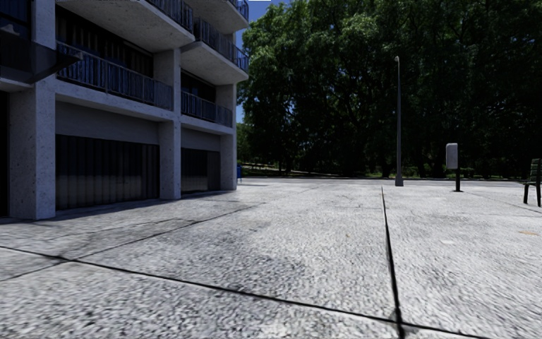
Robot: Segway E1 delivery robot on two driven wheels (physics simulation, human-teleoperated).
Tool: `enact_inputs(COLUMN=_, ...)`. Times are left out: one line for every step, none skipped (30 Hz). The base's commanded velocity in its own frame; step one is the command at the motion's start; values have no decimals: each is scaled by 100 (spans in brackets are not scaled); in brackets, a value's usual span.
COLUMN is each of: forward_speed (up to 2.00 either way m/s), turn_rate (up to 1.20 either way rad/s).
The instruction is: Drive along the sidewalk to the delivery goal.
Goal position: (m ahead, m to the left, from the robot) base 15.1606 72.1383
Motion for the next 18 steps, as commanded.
enact_inputs(forward_speed=200, turn_rate=0)
enact_inputs(forward_speed=200, turn_rate=0)
enact_inputs(forward_speed=200, turn_rate=0)
enact_inputs(forward_speed=200, turn_rate=0)
enact_inputs(forward_speed=200, turn_rate=0)
enact_inputs(forward_speed=200, turn_rate=0)
enact_inputs(forward_speed=200, turn_rate=0)
enact_inputs(forward_speed=200, turn_rate=0)
enact_inputs(forward_speed=200, turn_rate=0)
enact_inputs(forward_speed=200, turn_rate=0)
enact_inputs(forward_speed=200, turn_rate=0)
enact_inputs(forward_speed=200, turn_rate=0)
enact_inputs(forward_speed=200, turn_rate=0)
enact_inputs(forward_speed=200, turn_rate=0)
enact_inputs(forward_speed=200, turn_rate=0)
enact_inputs(forward_speed=200, turn_rate=0)
enact_inputs(forward_speed=200, turn_rate=0)
enact_inputs(forward_speed=200, turn_rate=0)
